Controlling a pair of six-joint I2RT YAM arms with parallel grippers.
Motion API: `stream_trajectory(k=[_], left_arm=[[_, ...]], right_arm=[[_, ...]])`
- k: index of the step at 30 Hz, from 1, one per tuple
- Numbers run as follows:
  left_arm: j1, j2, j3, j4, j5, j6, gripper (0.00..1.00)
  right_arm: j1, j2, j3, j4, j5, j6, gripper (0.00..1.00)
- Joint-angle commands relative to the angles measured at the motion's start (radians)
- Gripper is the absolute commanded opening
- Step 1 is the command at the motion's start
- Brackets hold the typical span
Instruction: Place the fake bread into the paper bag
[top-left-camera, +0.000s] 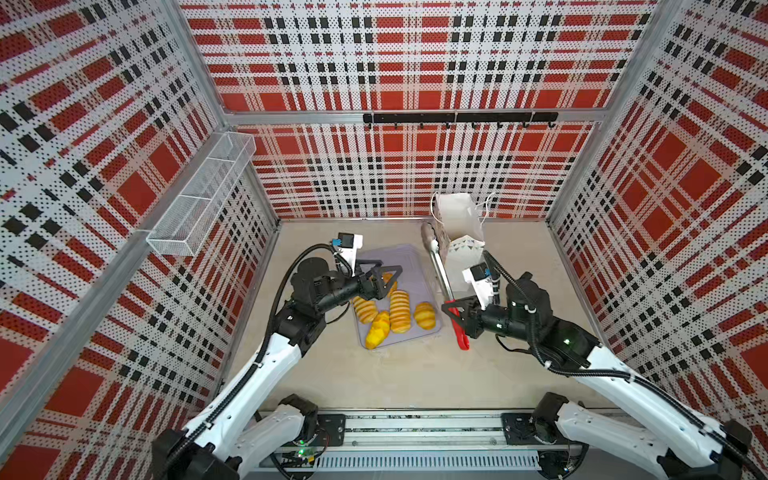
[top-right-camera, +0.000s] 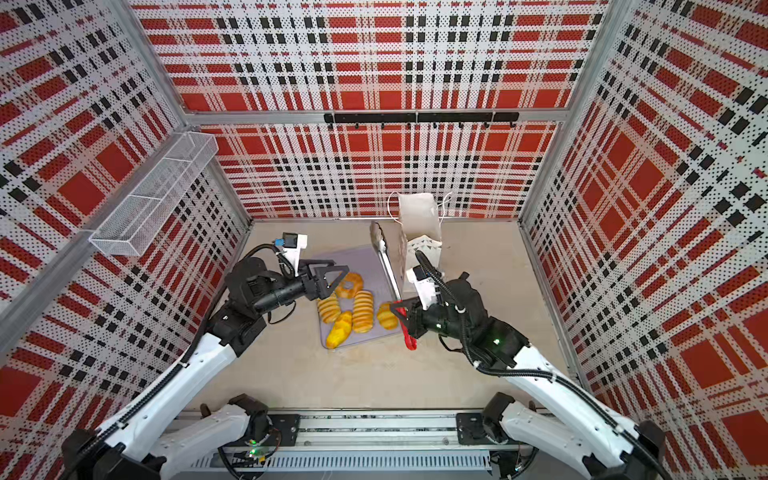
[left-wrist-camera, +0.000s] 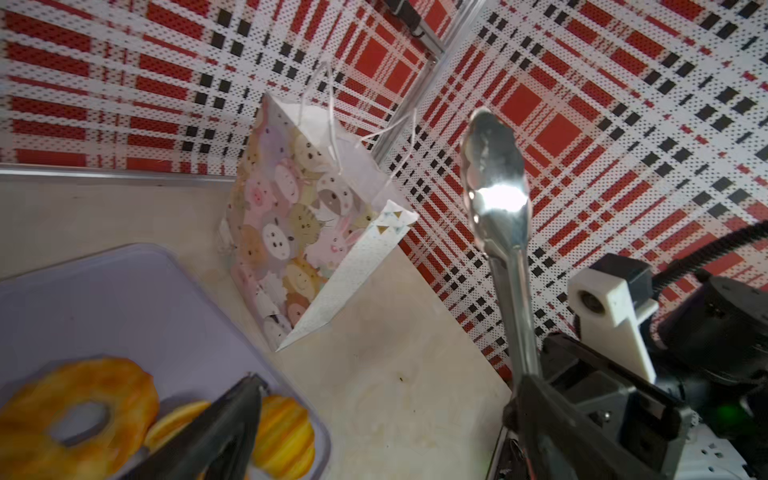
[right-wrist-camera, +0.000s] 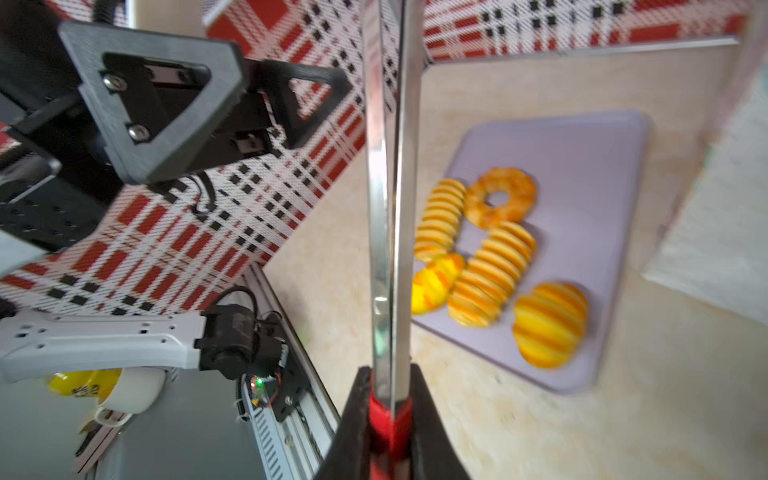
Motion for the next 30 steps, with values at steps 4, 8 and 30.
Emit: stream_trajectory(k=[4,8,30], left_arm=[[0.029,0.002,-0.037,-0.109,0.040,0.076,0.98],[0.011,-0.008,-0.065,-0.158,-0.002,0.116,0.98],[-0.012,-0.019,-0.102,-0.194,-0.099,0.092,0.98]], right_arm=[[0.013,-0.074,0.113,-0.535,0.231,0.037,0.04],[0.020,-0.076,0.126,-0.634,0.257,0.070,0.06],[0.023,0.012,0.091,-0.616,0.029,0.029,0.16]])
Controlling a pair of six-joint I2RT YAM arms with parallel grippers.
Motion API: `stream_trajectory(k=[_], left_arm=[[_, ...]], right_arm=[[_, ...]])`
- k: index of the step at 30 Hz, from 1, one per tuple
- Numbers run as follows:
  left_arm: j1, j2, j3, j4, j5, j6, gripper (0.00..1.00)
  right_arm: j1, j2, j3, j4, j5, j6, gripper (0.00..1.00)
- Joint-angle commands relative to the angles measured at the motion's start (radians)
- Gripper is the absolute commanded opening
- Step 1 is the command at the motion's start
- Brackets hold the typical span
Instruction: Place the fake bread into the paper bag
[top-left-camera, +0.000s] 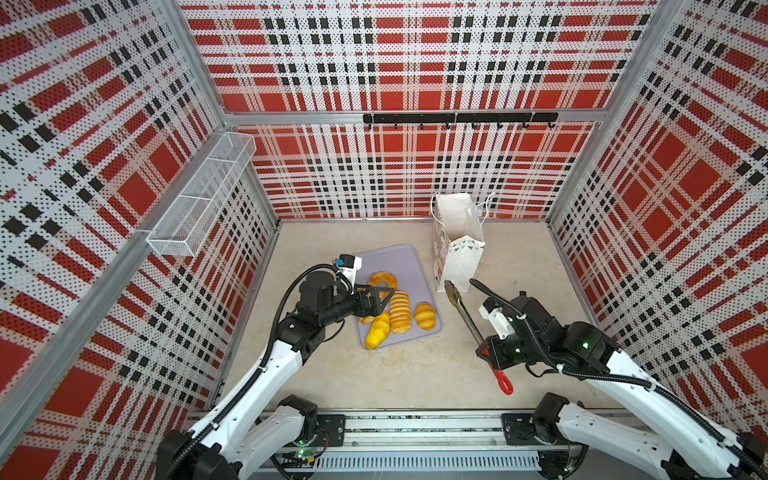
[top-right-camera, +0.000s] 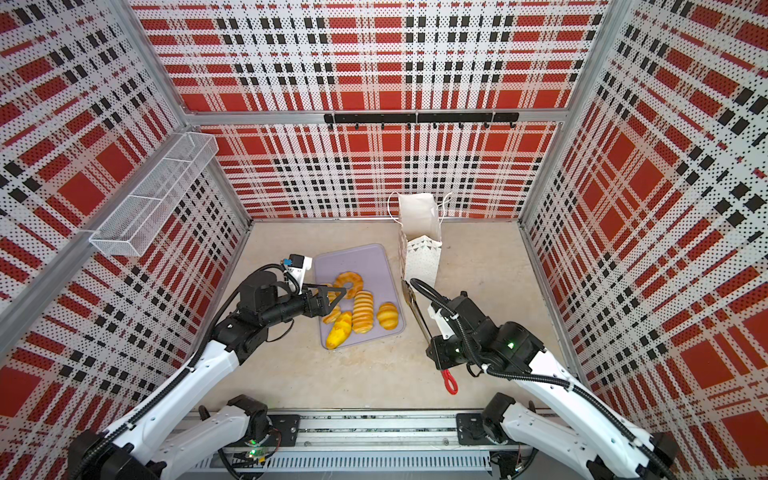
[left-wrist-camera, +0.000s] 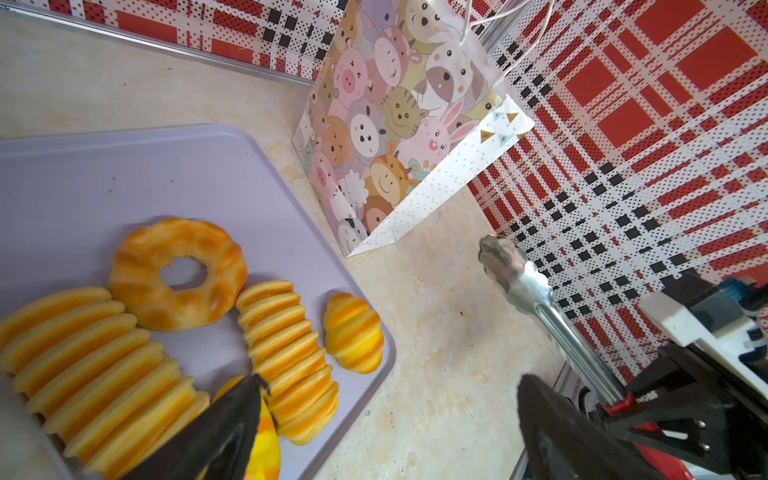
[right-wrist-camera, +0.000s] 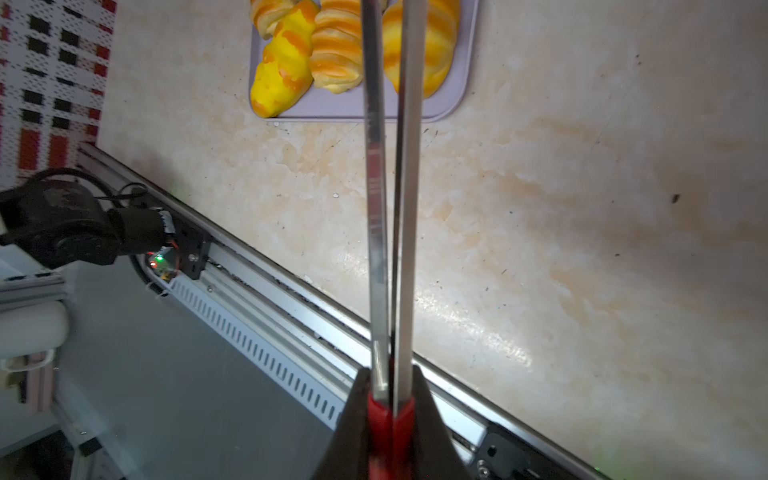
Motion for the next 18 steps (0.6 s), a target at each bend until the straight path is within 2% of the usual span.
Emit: stream_trajectory(k=[1,8,16,18], left_arm=[[-0.004,0.010,0.007,-0.024,-0.013,0.015,0.98],[0.037,0.027,-0.005,-0.008,0.047,-0.007,0.98],[0.028,0.019,-0.011,-0.021,0.010,-0.001,0.98],[0.019,0.015,-0.012,-0.021,0.002,-0.003,0.98]], right_arm=[[0.005,0.020,0.025,0.022,-0.010,-0.042,0.17],[0.005,0.086,0.058,0.024,0.019,-0.086,0.18],[0.005,0.102,0.069,0.028,0.020,-0.079,0.18],[0.005,0.105,0.072,0.028,0.016,-0.078,0.21]])
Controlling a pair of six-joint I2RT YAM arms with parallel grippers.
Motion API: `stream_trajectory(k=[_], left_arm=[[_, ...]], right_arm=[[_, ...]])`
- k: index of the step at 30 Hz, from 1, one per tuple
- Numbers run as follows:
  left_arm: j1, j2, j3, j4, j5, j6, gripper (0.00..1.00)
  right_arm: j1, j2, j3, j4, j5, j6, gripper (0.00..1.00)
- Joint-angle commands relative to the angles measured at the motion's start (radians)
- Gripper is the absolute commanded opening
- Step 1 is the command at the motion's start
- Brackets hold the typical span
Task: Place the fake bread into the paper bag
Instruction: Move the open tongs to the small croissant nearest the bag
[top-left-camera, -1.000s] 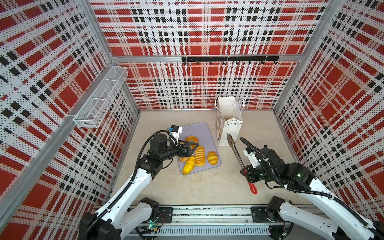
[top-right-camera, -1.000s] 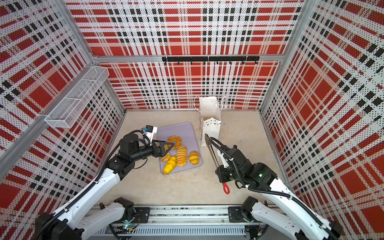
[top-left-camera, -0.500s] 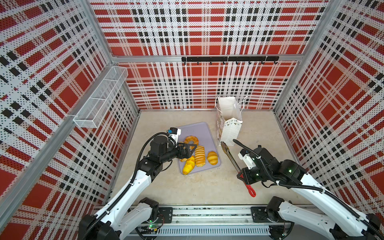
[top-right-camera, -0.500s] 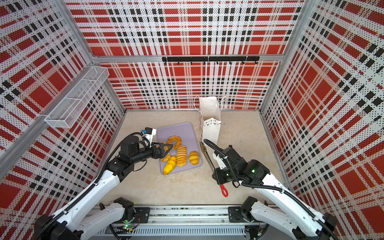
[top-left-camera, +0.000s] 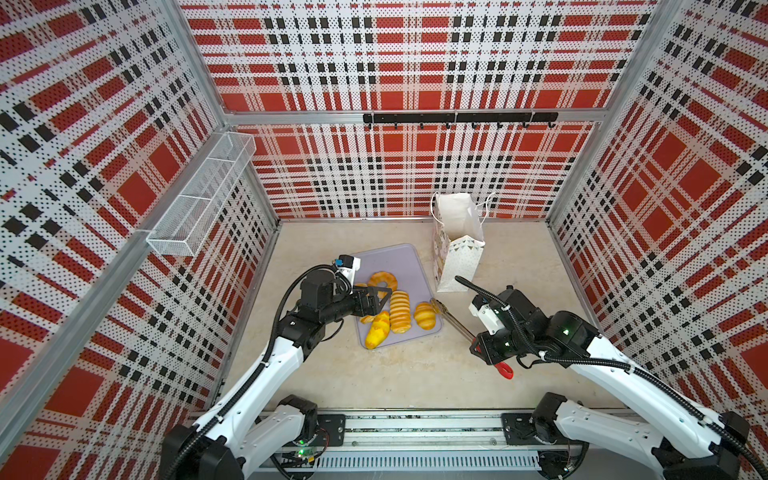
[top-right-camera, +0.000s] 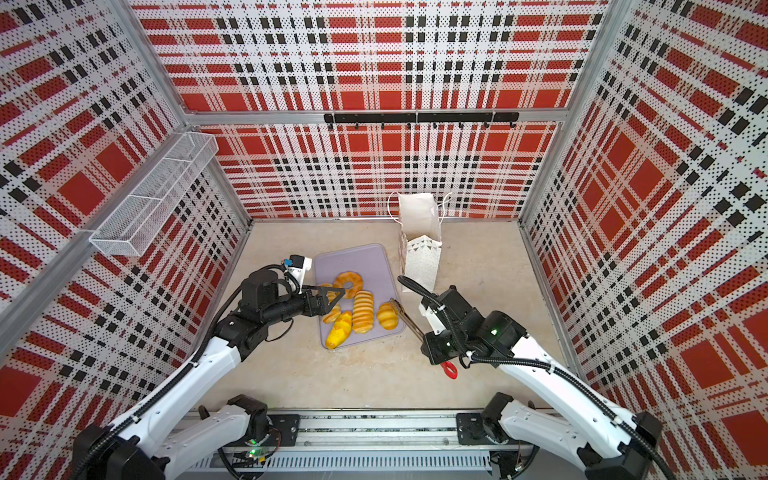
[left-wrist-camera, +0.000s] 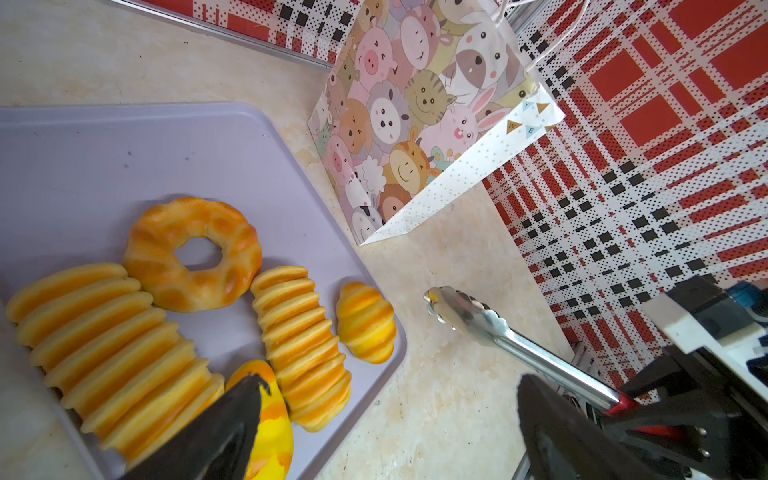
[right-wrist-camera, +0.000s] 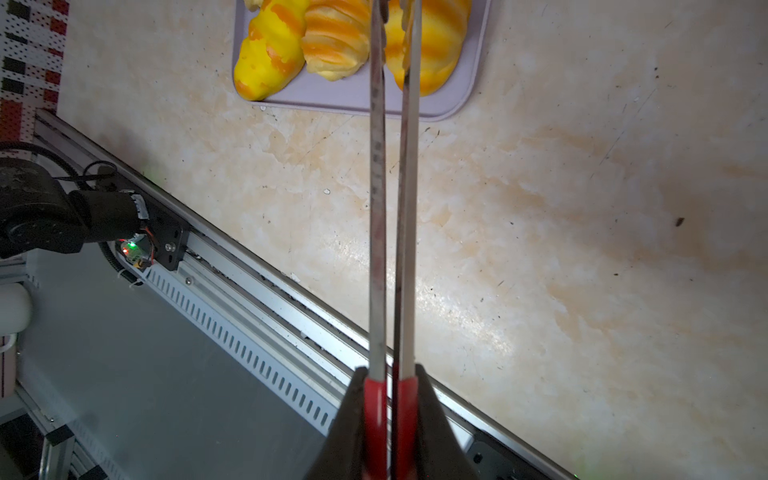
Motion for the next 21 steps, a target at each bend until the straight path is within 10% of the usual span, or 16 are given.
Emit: stream_trajectory(k=[1,21], left_arm=[[-0.011,-0.013,-0.009,-0.007,-0.016,0.001,0.98],[-0.028,0.011,-0.008,-0.019,0.016,0.004,0.98]], right_arm=[[0.005,0.002,0.039,0.019,-0.003,-0.004,0.22],[-0.064,0.124,0.083,-0.017,0.012,-0.089,0.32]])
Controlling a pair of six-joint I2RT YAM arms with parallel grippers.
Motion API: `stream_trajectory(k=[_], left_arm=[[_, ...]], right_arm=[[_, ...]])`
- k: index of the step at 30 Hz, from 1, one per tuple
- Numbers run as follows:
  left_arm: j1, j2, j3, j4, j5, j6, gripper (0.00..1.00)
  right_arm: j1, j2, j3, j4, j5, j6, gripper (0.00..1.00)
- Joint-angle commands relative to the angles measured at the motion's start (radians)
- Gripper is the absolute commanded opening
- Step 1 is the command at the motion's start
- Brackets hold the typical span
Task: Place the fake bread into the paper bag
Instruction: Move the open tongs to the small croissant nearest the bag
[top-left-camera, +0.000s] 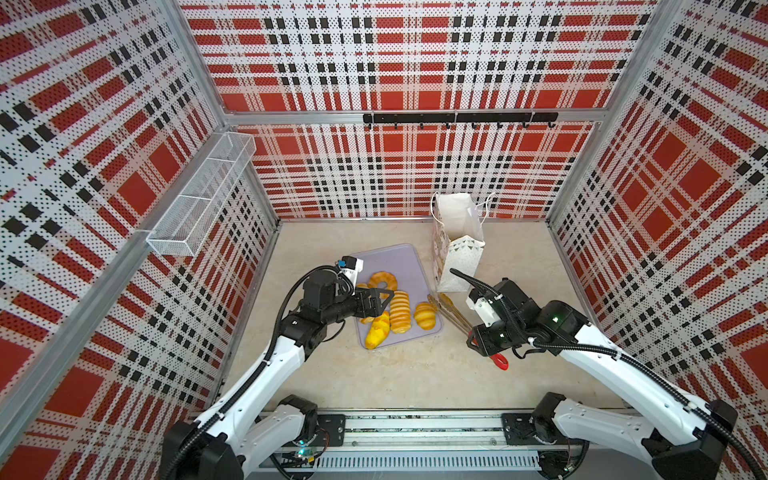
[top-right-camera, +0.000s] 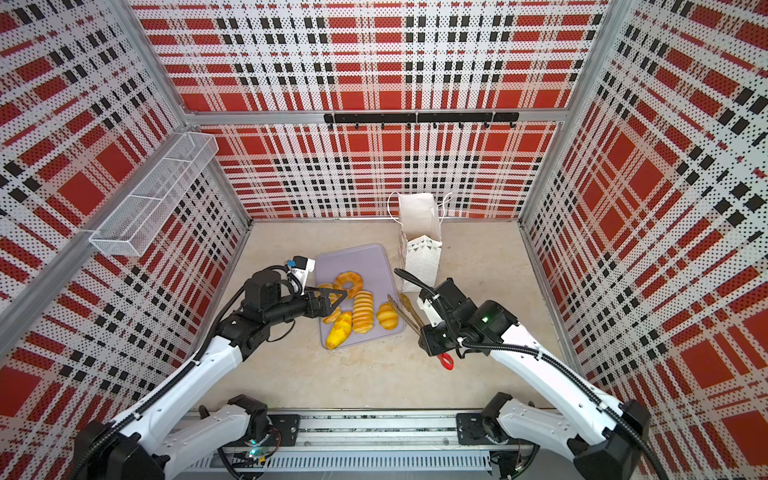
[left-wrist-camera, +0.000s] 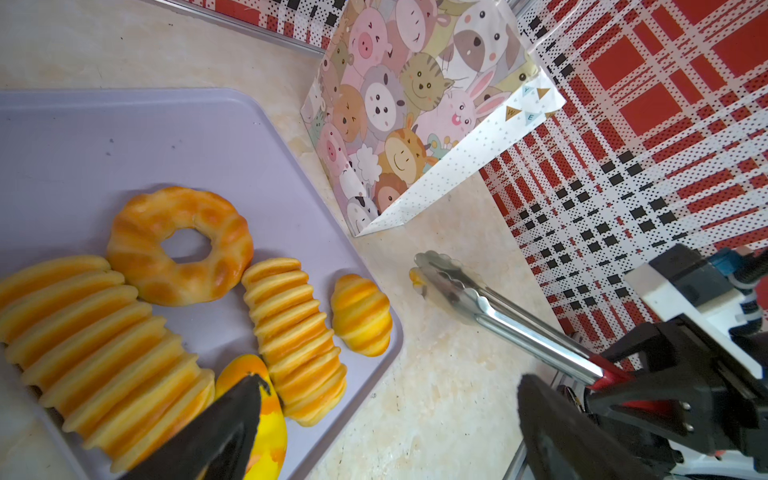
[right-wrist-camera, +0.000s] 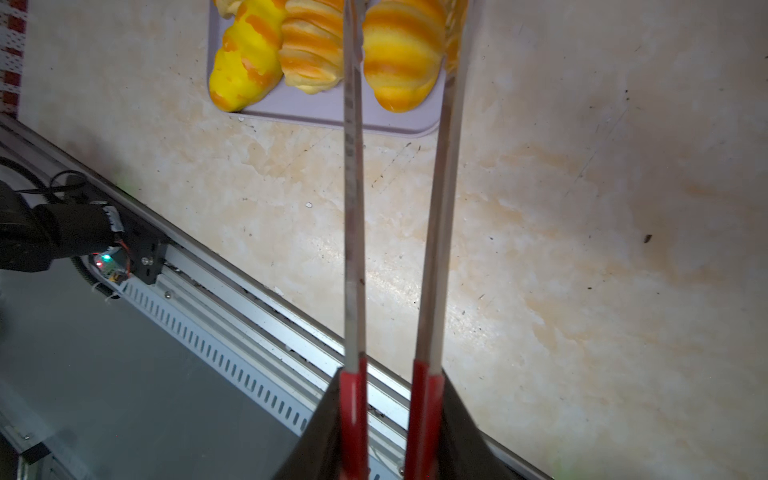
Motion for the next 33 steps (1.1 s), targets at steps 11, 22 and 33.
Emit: stream_trajectory(k=[11,22,33], left_arm=[[-0.027,0.007,-0.004,-0.028,-0.018,0.008,0.98],[-0.035,0.003,-0.003,-0.033,-0.025,0.011,0.98],[-0.038,0.017,0.000,-0.040,-0.025,0.011,0.98]], right_arm=[[-0.027,0.082,0.073,-0.014,-0.015,-0.047,0.33],[-0.032,0.123,0.059,0.003,-0.038,-0.072,0.34],[-0.043,0.133,0.060,0.004,-0.040,-0.084,0.37]])
